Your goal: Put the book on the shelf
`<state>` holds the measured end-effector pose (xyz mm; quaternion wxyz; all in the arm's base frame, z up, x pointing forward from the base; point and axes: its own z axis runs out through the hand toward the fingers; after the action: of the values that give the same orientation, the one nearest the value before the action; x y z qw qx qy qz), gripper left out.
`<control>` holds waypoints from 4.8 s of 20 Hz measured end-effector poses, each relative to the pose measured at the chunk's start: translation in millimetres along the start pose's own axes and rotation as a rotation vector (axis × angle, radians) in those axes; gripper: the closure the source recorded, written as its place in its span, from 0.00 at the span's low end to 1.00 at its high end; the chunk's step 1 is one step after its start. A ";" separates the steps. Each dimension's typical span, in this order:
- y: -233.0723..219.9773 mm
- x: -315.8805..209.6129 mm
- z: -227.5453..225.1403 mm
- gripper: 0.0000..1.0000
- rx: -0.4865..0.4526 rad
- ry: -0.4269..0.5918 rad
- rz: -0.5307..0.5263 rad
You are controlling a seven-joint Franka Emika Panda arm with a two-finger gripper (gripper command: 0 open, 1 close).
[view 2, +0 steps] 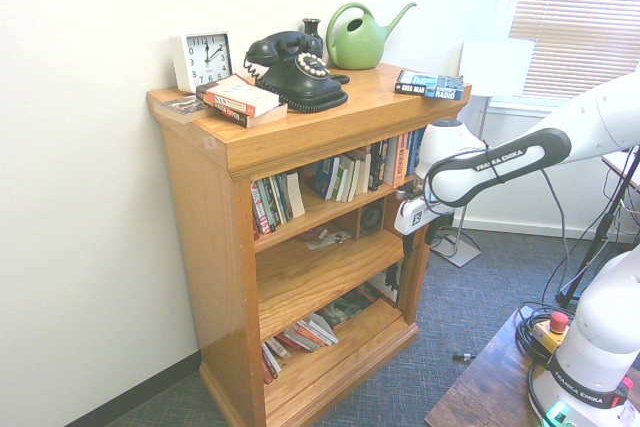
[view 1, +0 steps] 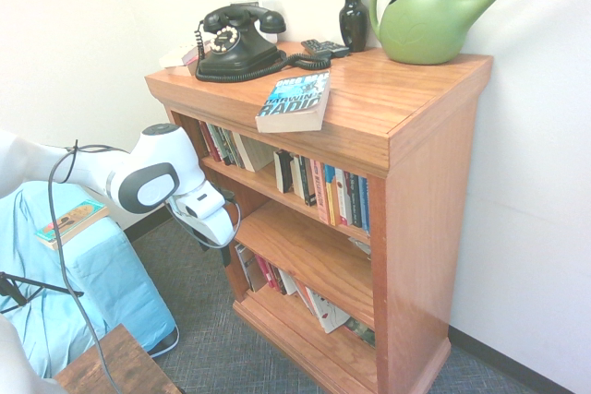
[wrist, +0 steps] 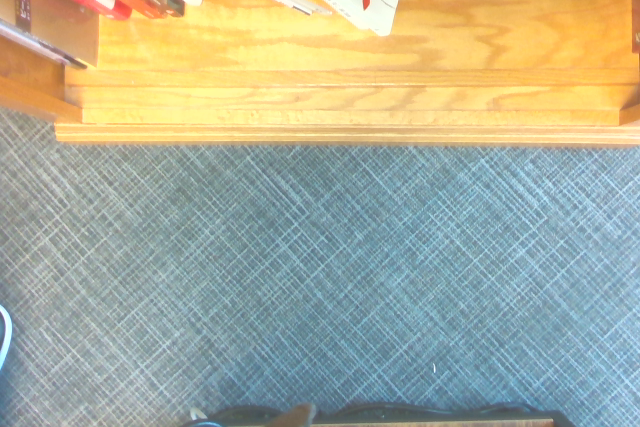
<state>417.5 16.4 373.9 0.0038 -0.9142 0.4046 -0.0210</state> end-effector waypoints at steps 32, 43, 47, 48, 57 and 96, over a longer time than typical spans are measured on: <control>120.9 85.3 -242.3 0.00 -0.638 0.949 -0.265; 107.8 85.0 -231.1 0.00 -0.730 1.089 -0.501; 112.6 88.5 -225.3 0.00 -0.718 1.139 -0.585; 112.3 89.3 -224.8 0.00 -0.712 1.149 -0.602; 82.8 84.8 -230.9 0.00 -0.694 1.203 -0.684; 67.9 132.4 -227.2 1.00 -0.661 1.180 -0.659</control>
<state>446.8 -125.0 603.9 -0.4949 -0.7786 0.0303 -0.3848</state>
